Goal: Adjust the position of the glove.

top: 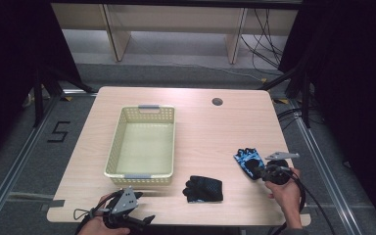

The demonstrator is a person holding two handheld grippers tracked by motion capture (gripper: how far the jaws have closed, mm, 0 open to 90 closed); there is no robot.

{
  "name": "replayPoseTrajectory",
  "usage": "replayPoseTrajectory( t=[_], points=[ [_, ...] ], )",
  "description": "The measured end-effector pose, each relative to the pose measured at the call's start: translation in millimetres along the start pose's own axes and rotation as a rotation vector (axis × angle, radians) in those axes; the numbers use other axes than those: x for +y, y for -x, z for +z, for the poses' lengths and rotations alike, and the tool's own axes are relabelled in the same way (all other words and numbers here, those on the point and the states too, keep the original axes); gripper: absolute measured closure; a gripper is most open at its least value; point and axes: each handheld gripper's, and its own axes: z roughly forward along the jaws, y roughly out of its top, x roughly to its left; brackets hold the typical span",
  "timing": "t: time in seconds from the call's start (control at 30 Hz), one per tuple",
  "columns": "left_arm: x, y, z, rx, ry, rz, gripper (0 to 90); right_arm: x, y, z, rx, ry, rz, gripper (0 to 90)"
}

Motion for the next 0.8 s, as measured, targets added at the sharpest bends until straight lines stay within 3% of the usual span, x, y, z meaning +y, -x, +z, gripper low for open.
replayPoseTrajectory(
  t=[0.03, 0.1, 0.13, 0.17, 0.2, 0.27, 0.3, 0.37, 0.4, 0.43, 0.63, 0.67, 0.7, 0.73, 0.8],
  points=[
    [-0.1, 0.0, 0.2, 0.003, 0.0, -0.001, 17.4, 0.7, 0.8, -3.1, 0.003, 0.005, 0.024, 89.0],
    [-0.2, 0.4, 0.3, 0.005, 0.0, -0.008, 17.4, 1.4, 3.5, -6.0, -0.016, 0.039, 0.014, 87.6],
    [-0.1, 0.6, 0.4, 0.005, 0.001, -0.009, 17.4, 3.4, 2.6, -8.5, -0.02, 0.031, 0.036, 86.5],
    [-0.2, 1.0, 0.3, 0.007, 0.0, -0.014, 17.4, 4.3, 4.4, -9.2, -0.045, 0.039, 0.016, 84.5],
    [-0.1, 1.1, 0.2, 0.007, -0.001, -0.012, 17.4, 5.7, 4.3, -9.8, -0.051, 0.039, 0.028, 81.9],
    [0.0, 1.3, 0.3, 0.006, -0.002, -0.01, 17.4, 7.3, 10.6, -7.1, -0.098, 0.06, -0.033, 78.6],
    [0.0, 1.3, 0.3, 0.006, -0.002, -0.009, 17.4, 8.9, 8.1, -7.7, -0.111, 0.038, 0.015, 74.5],
    [0.1, 1.1, 0.4, 0.003, -0.003, -0.006, 17.4, 11.1, 12.3, -4.5, -0.153, 0.055, -0.004, 68.3],
    [0.0, 1.4, 0.5, 0.004, -0.004, -0.009, 17.4, 11.4, 11.1, -2.9, -0.161, 0.048, 0.042, 67.1],
    [0.1, 1.3, 0.5, 0.004, -0.003, -0.008, 17.4, 12.9, 15.8, -1.4, -0.169, 0.045, 0.029, 67.4],
    [0.3, 1.6, 1.0, -0.006, -0.001, -0.014, 17.4, 15.3, 21.3, 10.9, -0.163, 0.023, 0.075, 64.5],
    [0.7, -0.4, 0.5, 0.003, -0.012, 0.021, 17.4, 15.4, 20.7, 14.2, -0.15, 0.036, 0.099, 63.8],
    [0.7, 0.2, 0.6, 0.003, -0.009, 0.018, 17.4, 16.1, 20.1, 14.3, -0.144, 0.006, 0.108, 62.9],
    [0.1, 2.1, 1.3, 0.002, -0.002, -0.012, 17.4, 16.8, 19.7, 15.9, -0.144, 0.001, 0.118, 62.8],
    [0.3, 1.8, 1.2, 0.001, -0.002, -0.005, 17.4, 17.3, 19.3, 19.1, -0.155, -0.014, 0.13, 61.8]
  ],
)
